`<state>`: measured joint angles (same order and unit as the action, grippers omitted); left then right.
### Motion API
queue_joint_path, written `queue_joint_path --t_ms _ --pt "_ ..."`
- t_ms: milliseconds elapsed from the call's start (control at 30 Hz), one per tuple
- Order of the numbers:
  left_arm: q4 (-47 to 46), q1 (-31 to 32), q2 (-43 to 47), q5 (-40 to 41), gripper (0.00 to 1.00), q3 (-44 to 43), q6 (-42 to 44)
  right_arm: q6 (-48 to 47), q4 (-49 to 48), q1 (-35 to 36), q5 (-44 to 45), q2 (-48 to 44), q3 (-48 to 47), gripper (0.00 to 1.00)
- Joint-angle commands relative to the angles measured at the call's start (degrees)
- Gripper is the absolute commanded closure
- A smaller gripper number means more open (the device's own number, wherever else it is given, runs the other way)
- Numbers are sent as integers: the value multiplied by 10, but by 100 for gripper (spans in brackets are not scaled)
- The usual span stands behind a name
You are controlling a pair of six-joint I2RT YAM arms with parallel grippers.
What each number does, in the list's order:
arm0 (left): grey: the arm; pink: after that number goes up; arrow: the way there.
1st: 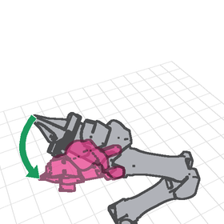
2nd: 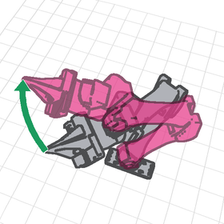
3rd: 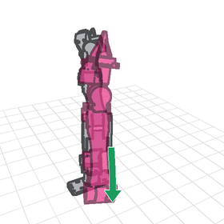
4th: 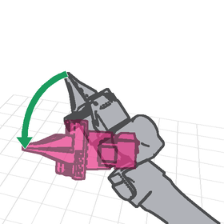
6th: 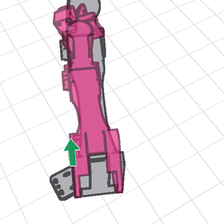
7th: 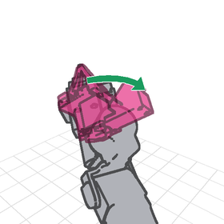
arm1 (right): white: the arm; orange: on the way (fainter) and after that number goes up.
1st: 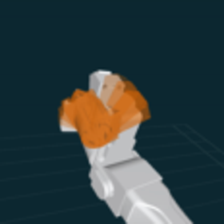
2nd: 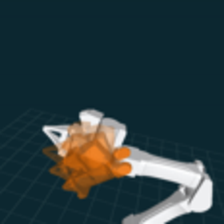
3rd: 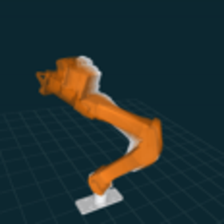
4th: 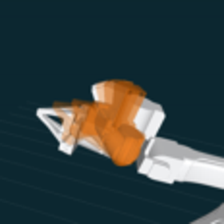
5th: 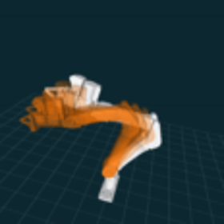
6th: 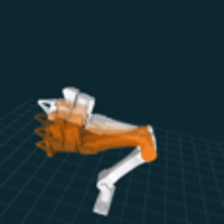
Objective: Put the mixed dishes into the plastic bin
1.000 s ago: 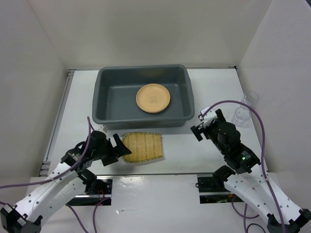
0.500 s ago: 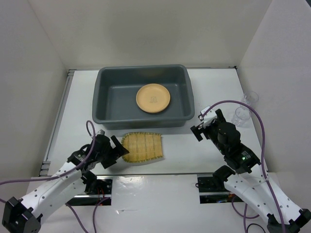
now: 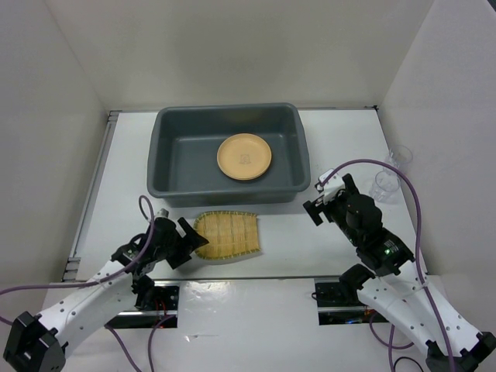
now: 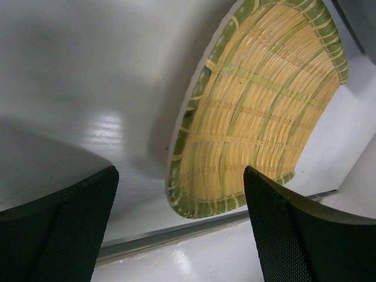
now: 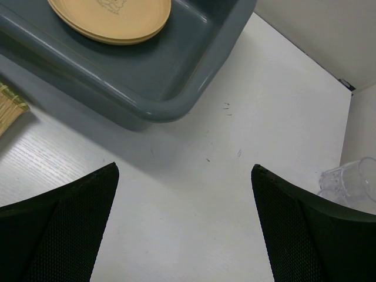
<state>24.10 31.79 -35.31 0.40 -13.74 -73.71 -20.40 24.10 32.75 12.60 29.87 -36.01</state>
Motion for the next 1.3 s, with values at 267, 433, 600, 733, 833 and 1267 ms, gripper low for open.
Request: queue_joint_path --t_ms 267,433,600,733,833,1267 --pt "-58 -2 -59 -17 37 -1 20 -3 -7 4 -2 16 1 2" --pt "-37 -2 -30 -17 63 5 20 -3 -7 4 -2 21 1 2" --pt "34 -2 36 -49 100 -1 7 -3 -7 4 -2 21 1 2" --pt "135 -2 65 -78 100 -47 7 -3 -7 4 -2 16 1 2" --pt "175 -2 80 -124 100 -102 21 -3 -7 4 -2 11 1 2" --pt "249 -2 -44 -287 100 -369 177 -3 -7 4 8 -5 1 2"
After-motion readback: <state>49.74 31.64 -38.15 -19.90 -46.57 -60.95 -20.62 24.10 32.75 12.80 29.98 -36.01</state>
